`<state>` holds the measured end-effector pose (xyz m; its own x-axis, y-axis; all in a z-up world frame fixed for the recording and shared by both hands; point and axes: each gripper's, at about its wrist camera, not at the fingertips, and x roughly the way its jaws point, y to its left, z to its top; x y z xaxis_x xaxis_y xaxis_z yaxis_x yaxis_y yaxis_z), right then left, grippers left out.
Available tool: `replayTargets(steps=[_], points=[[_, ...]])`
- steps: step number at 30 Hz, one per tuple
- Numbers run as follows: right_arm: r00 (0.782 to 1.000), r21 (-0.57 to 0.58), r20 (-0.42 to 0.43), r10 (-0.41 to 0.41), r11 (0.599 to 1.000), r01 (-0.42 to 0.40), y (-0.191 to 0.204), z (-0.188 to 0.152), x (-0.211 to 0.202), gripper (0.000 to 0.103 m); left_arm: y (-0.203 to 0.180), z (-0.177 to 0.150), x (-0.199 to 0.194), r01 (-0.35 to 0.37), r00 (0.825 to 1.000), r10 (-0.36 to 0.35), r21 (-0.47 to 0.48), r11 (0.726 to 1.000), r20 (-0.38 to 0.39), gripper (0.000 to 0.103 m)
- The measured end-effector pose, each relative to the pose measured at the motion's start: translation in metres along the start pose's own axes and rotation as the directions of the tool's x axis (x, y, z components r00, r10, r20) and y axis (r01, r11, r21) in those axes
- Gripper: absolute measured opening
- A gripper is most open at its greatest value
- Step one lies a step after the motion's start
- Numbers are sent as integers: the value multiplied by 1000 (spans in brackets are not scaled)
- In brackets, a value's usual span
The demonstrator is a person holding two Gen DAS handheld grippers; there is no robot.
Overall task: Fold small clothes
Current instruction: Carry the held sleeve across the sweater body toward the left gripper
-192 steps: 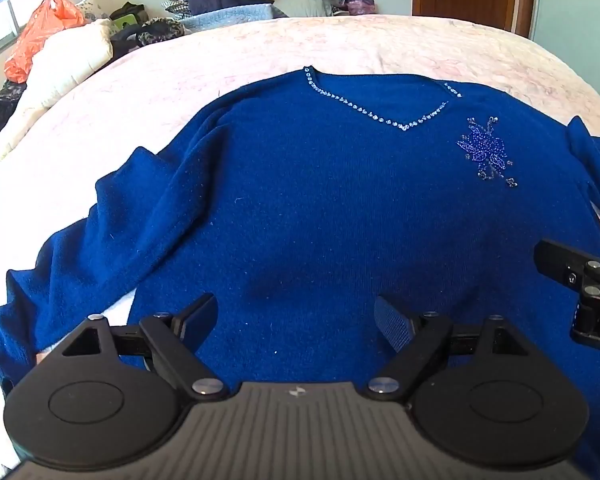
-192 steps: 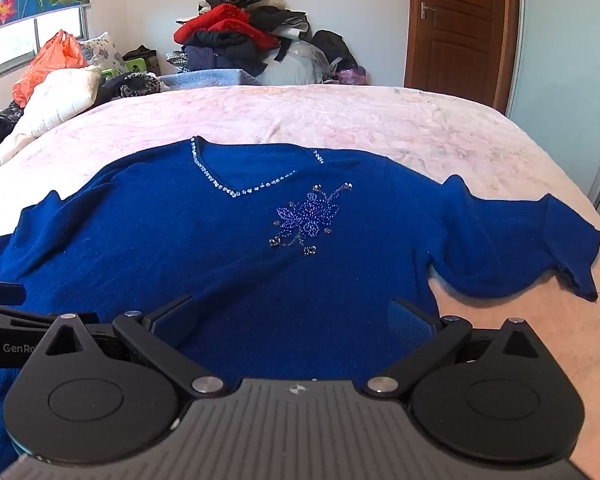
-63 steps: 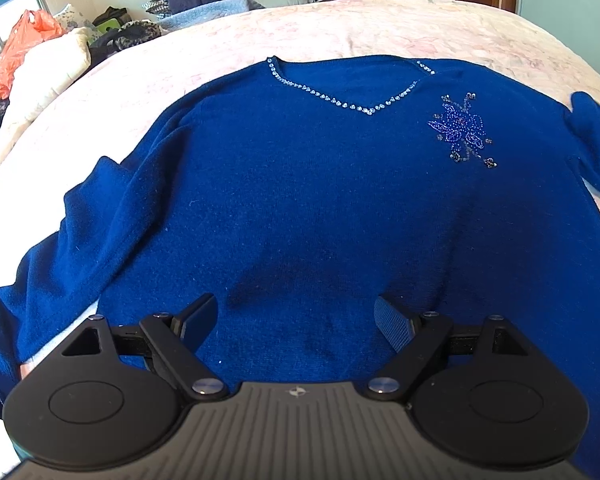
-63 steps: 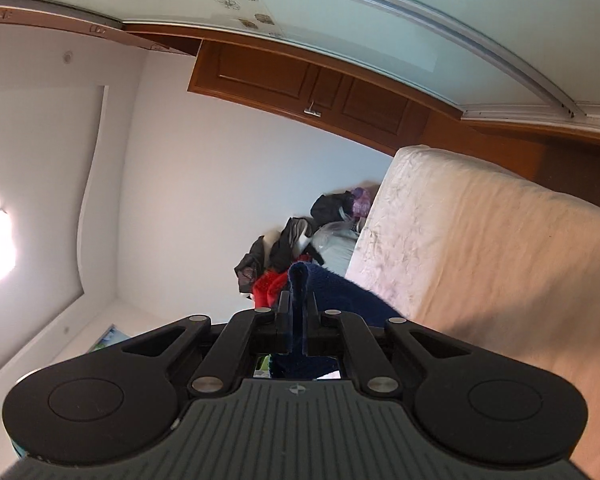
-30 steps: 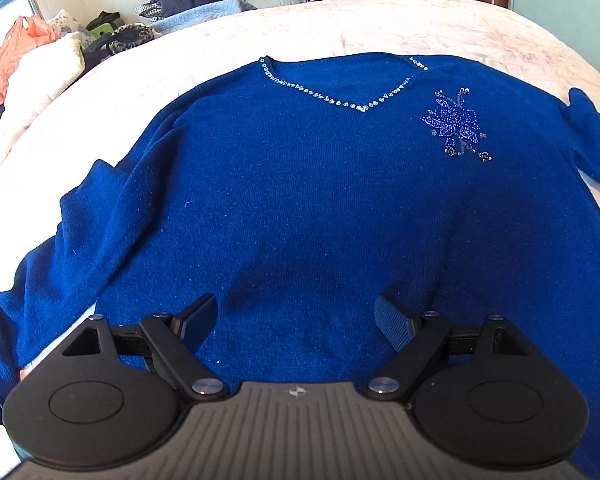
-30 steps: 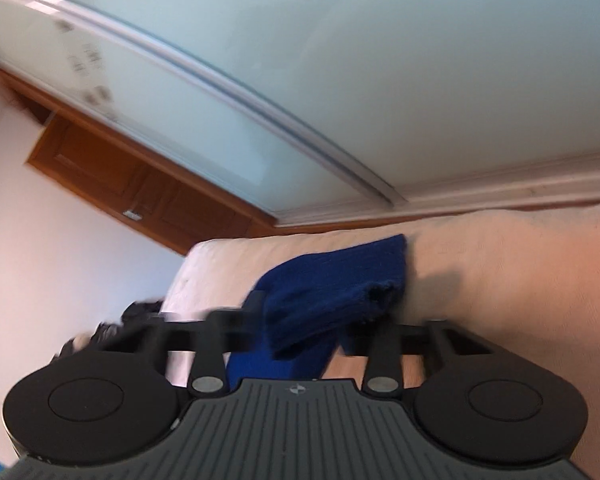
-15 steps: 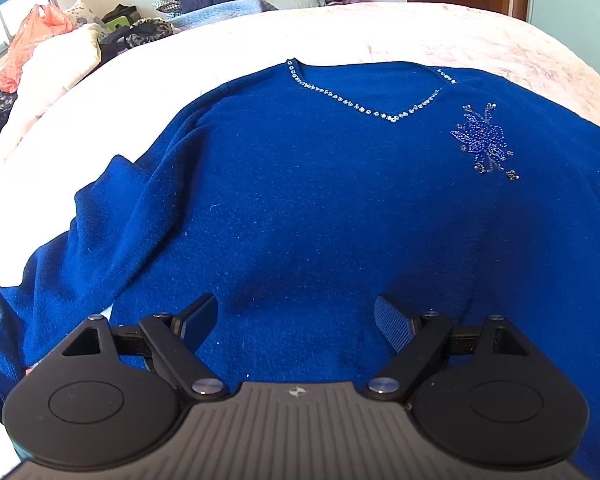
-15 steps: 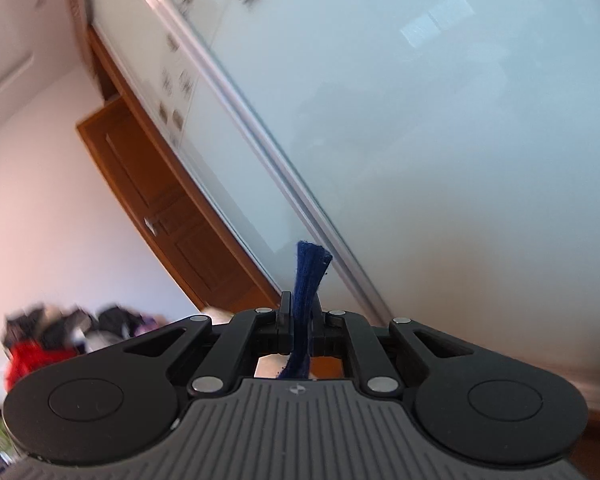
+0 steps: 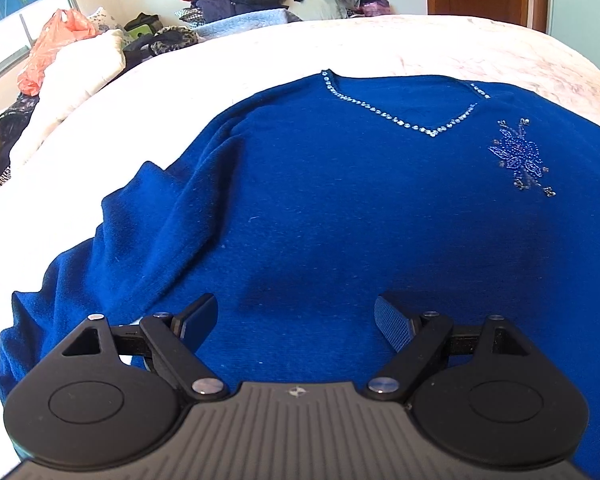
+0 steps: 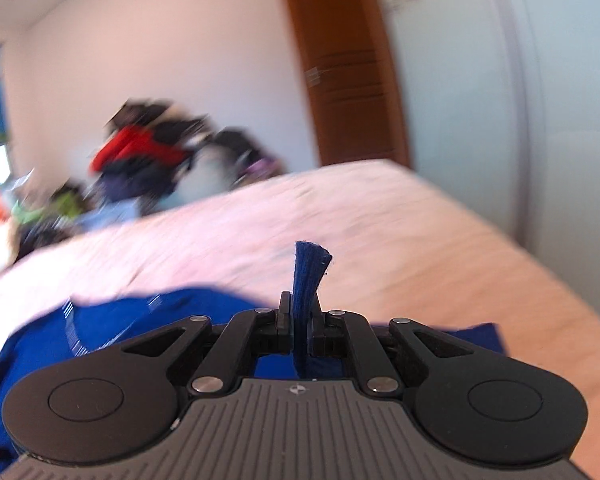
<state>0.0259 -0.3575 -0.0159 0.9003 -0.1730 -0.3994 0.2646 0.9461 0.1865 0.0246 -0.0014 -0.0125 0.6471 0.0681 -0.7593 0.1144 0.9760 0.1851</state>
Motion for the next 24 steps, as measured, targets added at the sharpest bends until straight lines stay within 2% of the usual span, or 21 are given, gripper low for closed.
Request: replayTargets(steps=[5, 11, 18, 24], points=[[998, -67, -5, 68, 995, -68, 64, 20, 2, 10, 14, -1, 3, 1, 1000, -1, -22, 1000, -10, 86], [995, -133, 4, 98, 986, -96, 98, 30, 18, 10, 28, -4, 6, 0, 1000, -1, -50, 999, -19, 86], [988, -203, -45, 148, 967, -154, 150, 28, 59, 10, 36, -5, 7, -6, 1000, 5, -55, 998, -18, 86], [971, -261, -102, 218, 936, -237, 205, 21, 79, 11, 46, -6, 4, 1, 1000, -3, -79, 997, -24, 86]])
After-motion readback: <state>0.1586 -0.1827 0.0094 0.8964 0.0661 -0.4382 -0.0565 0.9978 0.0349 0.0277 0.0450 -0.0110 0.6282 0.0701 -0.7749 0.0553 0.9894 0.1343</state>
